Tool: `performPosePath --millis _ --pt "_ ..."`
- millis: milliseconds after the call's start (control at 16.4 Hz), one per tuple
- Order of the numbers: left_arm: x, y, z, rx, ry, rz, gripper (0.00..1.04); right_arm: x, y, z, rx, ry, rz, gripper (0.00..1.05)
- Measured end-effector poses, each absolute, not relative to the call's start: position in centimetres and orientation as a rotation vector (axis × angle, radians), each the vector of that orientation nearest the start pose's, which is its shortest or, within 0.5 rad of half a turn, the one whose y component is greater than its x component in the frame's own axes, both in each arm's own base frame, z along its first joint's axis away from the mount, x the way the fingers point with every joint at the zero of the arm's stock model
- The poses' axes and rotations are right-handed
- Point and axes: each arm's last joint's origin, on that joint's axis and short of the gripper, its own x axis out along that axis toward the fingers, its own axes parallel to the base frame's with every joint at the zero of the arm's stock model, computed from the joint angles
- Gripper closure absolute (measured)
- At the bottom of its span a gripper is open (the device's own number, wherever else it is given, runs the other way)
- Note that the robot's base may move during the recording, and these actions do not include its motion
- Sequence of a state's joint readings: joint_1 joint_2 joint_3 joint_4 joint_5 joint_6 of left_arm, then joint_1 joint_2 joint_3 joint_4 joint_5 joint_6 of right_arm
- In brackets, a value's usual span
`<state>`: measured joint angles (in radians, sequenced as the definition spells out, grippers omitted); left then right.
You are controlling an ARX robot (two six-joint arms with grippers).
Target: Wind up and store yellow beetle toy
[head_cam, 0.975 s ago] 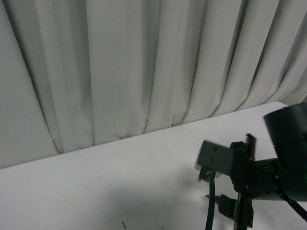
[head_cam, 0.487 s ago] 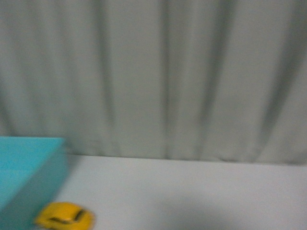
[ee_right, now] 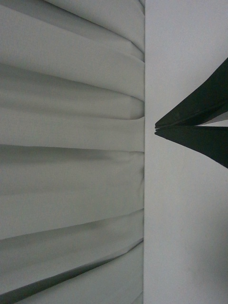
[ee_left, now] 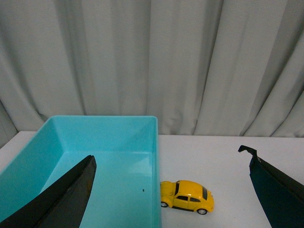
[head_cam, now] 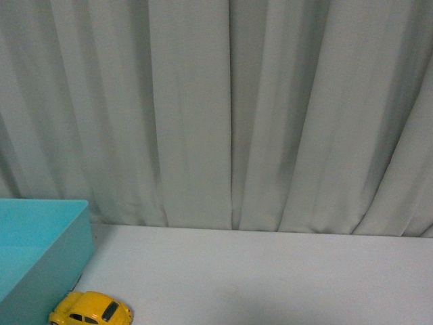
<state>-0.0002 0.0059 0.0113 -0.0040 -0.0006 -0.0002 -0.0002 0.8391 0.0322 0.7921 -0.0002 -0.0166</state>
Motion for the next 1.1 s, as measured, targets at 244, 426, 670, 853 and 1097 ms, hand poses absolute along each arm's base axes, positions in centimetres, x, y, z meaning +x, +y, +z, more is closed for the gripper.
performPosePath --millis 244,426,670,853,1097 --pt "9.7 0.0 16.6 0.000 -0.001 0.000 0.07 13.9 0.0 16.4 -0.015 0.009 0.000 1.03" --pt "9.7 0.0 16.6 0.000 -0.001 0.000 0.07 13.2 0.0 16.7 -0.015 -0.001 0.000 1.03" --pt "9.7 0.0 16.6 0.000 -0.001 0.000 0.07 12.3 0.0 17.0 -0.015 -0.010 0.000 1.03" --pt "9.7 0.0 16.6 0.000 -0.001 0.000 0.07 11.6 0.0 17.0 -0.015 -0.012 0.000 1.03" --pt "9.7 0.0 16.6 0.000 -0.001 0.000 0.07 11.1 0.0 17.0 -0.015 -0.012 0.000 1.03"
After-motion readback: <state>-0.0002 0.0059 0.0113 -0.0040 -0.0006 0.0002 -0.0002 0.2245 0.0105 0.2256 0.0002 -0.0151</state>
